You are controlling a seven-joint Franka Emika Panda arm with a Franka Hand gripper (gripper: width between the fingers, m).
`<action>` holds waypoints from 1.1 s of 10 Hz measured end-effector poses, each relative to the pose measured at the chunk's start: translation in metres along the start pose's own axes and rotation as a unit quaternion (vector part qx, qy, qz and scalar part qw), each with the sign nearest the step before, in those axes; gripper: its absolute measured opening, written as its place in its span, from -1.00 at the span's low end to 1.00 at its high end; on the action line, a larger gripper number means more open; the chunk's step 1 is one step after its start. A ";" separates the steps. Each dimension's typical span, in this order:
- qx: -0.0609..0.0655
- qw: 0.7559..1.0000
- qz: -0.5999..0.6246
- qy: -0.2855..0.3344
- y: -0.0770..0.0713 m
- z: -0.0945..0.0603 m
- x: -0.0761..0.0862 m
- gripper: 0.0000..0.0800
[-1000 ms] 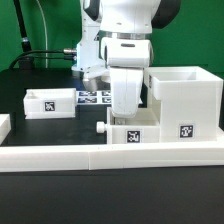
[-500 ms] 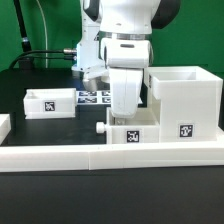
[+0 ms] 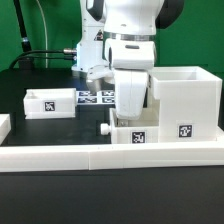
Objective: Assemble drawer
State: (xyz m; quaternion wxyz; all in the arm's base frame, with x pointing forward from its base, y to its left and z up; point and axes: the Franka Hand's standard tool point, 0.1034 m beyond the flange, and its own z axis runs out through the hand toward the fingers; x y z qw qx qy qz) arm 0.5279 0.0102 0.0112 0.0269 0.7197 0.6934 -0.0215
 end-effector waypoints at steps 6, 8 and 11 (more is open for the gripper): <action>0.006 1.000 0.004 -0.005 0.006 -0.019 0.001 0.49; 0.005 1.000 0.007 -0.007 0.009 -0.032 -0.003 0.60; 0.001 1.000 0.007 -0.011 0.015 -0.049 -0.024 0.62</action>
Offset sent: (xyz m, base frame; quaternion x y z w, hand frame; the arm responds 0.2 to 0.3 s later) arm 0.0054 0.0089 0.0190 0.0126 -0.0119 0.0035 0.9998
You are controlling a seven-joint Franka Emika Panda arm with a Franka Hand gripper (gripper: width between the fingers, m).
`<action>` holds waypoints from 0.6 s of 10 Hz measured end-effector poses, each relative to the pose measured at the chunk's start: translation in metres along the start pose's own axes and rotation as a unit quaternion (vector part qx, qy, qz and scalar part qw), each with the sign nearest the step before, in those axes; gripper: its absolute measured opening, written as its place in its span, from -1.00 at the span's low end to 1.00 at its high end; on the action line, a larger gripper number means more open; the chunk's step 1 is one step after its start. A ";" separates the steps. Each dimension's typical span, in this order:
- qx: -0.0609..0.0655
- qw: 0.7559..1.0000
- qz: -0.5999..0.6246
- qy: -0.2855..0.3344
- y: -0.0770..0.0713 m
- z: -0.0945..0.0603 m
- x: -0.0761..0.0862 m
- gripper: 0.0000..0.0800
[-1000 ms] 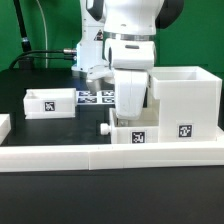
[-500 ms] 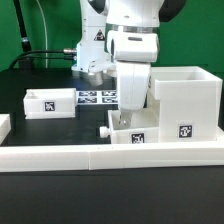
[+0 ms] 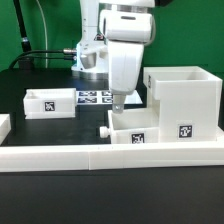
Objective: Assemble drawer
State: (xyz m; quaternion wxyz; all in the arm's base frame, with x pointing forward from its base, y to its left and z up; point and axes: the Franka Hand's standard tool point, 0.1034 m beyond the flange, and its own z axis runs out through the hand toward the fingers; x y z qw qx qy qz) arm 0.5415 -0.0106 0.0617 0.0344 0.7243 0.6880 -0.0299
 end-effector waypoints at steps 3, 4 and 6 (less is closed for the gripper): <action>0.008 1.000 -0.027 -0.001 -0.004 0.012 -0.042 0.62; 0.008 1.000 -0.024 0.000 -0.003 0.012 -0.044 0.62; 0.011 1.000 -0.023 0.000 -0.005 0.015 -0.044 0.62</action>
Offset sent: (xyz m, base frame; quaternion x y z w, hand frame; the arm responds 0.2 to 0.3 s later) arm 0.0000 0.0000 0.0000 0.0000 0.0650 0.0000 0.9979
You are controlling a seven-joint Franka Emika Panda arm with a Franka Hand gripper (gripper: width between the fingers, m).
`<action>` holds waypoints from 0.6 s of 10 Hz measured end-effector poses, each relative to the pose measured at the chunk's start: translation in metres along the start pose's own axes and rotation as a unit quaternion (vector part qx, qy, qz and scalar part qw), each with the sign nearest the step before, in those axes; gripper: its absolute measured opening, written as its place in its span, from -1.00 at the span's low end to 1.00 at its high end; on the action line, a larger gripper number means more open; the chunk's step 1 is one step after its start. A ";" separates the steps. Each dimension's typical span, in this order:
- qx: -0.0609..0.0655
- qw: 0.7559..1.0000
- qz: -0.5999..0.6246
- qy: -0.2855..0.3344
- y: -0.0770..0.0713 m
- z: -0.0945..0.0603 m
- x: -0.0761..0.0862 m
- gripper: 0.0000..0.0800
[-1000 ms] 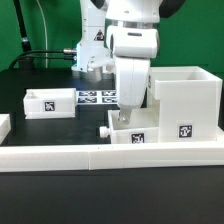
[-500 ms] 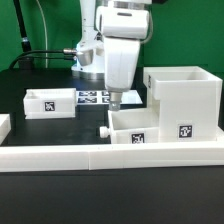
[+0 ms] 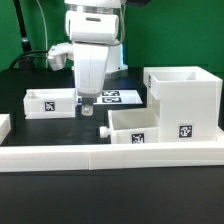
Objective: Assemble drawer
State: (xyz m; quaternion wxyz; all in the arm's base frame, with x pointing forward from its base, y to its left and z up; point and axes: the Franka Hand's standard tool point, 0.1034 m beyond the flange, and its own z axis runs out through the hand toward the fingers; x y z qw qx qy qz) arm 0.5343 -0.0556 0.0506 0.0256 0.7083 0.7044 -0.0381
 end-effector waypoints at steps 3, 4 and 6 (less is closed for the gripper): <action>0.007 0.999 -0.008 0.042 0.003 0.016 -0.009 0.62; 0.006 0.998 -0.010 0.061 0.004 0.018 -0.013 0.62; 0.009 0.996 -0.007 0.088 0.004 0.025 -0.006 0.62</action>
Offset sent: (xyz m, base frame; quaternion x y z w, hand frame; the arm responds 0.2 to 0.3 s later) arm 0.0081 0.0228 -0.0053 0.0084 0.2066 0.0048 0.9784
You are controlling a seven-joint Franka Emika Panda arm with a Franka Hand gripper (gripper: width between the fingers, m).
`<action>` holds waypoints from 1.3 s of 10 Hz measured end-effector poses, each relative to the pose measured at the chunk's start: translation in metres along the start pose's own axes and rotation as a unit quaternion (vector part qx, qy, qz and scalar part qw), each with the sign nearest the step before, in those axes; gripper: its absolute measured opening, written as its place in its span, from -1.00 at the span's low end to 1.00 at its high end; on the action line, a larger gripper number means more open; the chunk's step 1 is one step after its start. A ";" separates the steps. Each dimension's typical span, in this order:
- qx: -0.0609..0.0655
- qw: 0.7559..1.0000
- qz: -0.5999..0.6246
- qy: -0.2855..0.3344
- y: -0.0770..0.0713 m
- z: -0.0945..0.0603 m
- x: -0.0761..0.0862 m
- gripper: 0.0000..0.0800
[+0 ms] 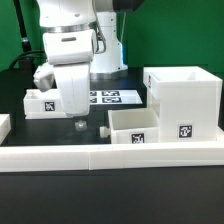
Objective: Assemble drawer
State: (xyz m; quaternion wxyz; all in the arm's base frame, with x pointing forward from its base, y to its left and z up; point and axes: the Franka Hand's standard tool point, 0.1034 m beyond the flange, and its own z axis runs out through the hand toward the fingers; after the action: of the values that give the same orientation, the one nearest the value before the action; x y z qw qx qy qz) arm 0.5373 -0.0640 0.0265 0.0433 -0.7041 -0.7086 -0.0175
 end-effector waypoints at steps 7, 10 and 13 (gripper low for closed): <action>0.019 0.999 0.019 0.031 -0.005 0.014 0.029 0.62; 0.020 0.999 0.019 0.031 -0.005 0.014 0.029 0.62; 0.022 0.999 0.028 0.034 -0.006 0.016 0.049 0.62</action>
Offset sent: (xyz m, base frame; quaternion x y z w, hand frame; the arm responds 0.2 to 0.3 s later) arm 0.0004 0.0405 -0.0036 0.0176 -0.0265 -0.0273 0.9991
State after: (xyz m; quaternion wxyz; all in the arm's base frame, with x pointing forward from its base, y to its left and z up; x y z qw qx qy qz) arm 0.5302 -0.0134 0.0147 0.0837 -0.7216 -0.6868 -0.0247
